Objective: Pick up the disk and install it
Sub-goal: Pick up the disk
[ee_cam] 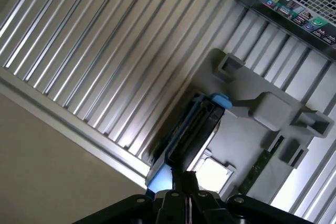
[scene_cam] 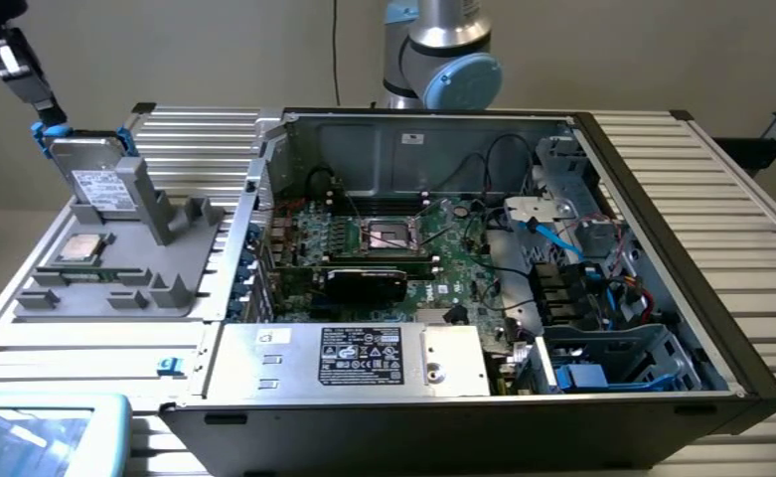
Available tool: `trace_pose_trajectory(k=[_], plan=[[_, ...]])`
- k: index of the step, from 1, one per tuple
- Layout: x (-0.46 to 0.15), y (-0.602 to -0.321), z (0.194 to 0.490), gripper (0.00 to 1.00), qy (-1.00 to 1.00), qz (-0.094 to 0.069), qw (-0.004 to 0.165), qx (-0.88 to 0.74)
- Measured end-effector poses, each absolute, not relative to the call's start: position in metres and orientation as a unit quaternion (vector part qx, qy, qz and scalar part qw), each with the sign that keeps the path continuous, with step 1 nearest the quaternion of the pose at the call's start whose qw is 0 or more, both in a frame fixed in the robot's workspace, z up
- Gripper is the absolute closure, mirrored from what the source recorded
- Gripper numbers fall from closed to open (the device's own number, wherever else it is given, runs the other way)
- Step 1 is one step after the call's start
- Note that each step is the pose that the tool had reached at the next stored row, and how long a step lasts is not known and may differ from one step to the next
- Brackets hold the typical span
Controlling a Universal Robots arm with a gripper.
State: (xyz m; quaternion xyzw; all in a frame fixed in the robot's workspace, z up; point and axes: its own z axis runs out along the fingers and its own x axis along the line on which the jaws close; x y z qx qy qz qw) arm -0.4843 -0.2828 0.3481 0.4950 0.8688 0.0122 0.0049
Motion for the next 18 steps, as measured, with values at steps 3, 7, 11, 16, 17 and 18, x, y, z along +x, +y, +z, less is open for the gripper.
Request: trace_pose_trajectory(k=[3,7,11,16,17,18], plan=[[-0.4843,-0.2828,0.3479,0.89,0.856,0.012,0.005,0.517],[-0.4843,-0.2828,0.3478,0.89,0.854,0.012,0.005,0.521],[-0.4843,-0.2828,0.3478,0.89,0.837,0.012,0.006,0.548],[-0.4843,-0.2828,0.3476,0.89,0.813,0.012,0.006,0.583],[-0.4843,-0.2829,0.3475,0.89,0.808,0.012,0.006,0.589],[-0.4843,-0.2828,0.3475,0.89,0.803,0.012,0.006,0.596]])
